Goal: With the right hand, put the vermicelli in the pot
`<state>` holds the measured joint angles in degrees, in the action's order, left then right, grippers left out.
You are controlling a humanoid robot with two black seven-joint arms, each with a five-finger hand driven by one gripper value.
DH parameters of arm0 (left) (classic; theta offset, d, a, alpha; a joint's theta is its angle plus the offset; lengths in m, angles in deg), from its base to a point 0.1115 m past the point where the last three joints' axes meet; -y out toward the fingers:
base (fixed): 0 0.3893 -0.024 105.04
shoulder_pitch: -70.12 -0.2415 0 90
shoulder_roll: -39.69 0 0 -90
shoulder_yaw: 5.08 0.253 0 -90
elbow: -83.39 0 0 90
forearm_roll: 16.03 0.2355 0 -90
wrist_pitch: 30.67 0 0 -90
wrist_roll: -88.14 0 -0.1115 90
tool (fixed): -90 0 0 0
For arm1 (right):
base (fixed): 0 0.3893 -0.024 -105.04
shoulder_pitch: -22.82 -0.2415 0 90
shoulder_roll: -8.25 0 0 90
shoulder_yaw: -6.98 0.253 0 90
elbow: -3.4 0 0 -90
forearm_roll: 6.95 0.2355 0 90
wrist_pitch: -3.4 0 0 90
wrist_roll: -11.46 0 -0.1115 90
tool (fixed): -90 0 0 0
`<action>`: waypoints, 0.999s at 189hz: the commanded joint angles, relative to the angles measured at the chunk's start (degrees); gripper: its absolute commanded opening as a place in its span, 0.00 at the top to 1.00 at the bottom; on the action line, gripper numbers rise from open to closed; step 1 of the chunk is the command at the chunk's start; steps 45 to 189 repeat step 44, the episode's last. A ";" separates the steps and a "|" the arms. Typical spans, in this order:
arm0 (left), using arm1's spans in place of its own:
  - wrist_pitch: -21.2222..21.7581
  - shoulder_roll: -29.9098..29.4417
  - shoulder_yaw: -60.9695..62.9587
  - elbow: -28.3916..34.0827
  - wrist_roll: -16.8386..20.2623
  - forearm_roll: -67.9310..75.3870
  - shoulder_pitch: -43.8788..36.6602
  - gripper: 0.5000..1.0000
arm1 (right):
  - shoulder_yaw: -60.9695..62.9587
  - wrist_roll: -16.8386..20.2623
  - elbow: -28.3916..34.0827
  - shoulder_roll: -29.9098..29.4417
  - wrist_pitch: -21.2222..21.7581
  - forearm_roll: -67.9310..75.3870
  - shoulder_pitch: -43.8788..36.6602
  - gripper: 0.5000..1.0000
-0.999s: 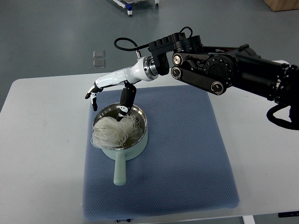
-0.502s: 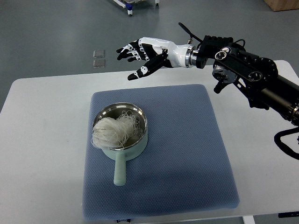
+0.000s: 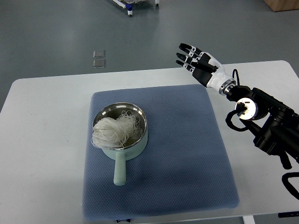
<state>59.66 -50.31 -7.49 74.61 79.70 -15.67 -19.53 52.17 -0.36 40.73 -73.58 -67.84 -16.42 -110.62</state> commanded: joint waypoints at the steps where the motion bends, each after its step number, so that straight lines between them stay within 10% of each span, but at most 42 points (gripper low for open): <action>1: 0.02 0.00 -0.05 -0.01 0.00 0.00 0.00 0.00 | -0.01 -0.13 -0.76 -0.17 -0.12 0.43 1.26 0.15; 189: 0.02 0.00 -0.05 -0.01 0.00 0.00 0.00 0.00 | -0.10 -0.13 -1.20 -0.26 0.23 0.43 2.31 0.15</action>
